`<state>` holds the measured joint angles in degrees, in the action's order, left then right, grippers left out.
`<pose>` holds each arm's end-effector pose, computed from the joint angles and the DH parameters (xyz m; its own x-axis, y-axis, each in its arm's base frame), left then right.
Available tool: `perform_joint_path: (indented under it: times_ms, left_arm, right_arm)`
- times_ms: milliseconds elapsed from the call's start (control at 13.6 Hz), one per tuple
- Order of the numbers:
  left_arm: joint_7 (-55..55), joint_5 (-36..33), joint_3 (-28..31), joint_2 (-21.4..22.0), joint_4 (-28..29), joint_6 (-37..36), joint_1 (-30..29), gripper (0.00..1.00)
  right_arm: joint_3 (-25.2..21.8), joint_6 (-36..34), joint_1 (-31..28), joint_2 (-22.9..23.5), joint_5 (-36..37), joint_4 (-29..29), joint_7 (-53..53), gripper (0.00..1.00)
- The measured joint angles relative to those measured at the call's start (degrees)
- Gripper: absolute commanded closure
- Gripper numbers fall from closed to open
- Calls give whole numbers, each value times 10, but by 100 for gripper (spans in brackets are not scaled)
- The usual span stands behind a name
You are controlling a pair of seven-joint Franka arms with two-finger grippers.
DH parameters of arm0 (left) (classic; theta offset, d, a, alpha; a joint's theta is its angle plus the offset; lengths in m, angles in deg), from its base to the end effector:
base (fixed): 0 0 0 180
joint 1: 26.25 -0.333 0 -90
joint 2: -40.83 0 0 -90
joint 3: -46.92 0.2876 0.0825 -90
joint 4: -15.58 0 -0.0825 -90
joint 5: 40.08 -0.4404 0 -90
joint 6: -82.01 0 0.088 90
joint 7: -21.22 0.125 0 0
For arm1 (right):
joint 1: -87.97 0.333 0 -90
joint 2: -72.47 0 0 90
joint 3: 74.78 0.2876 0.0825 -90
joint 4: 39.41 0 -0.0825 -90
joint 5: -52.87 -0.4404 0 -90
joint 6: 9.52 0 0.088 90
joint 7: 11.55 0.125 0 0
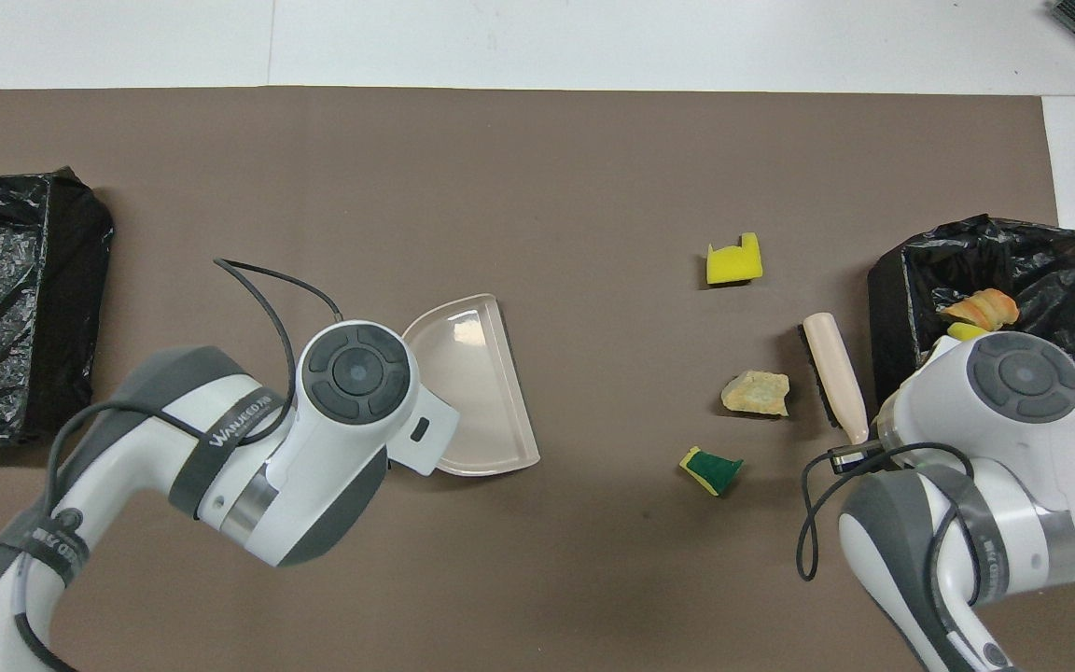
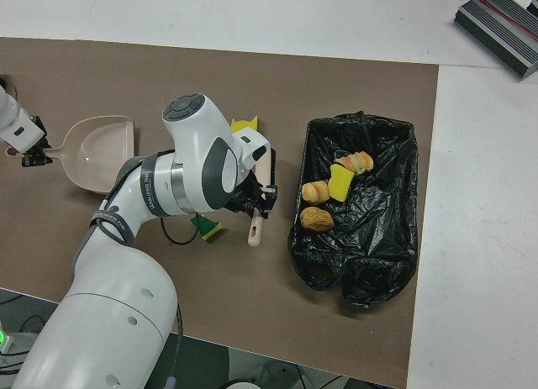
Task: Sweep and dump trash in bin
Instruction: 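Sweep the bread and green sponge toward the dustpan with the right gripper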
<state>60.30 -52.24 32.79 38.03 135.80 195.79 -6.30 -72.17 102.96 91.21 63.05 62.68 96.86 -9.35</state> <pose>0.4884 -0.3105 0.3100 0.1882 -0.9542 -0.2327 -0.9819 -0.1879 -0.0237 0.4901 0.0356 0.2902 0.9610 0.1234 -0.2476 0.1646 -0.9744 0.1533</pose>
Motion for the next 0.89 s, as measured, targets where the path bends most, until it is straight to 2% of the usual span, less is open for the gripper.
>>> perform_joint_path:
  times_ms: [148, 443, 664, 885]
  left_arm:
    - [0, 0, -3, 17, 22, 4, 9, 100]
    - [0, 0, -1, 20, 43, 14, 9, 100]
    - [0, 0, -1, 23, 52, 15, 9, 100]
    - [0, 0, 0, 26, 55, 15, 9, 100]
  right_arm:
    - [5, 5, 25, -14, -4, 34, 43, 100]
    - [7, 22, 97, -18, -42, 50, 131, 100]
    - [8, 74, 160, 5, -92, 53, 210, 100]
    - [8, 103, 195, 46, -140, 35, 275, 100]
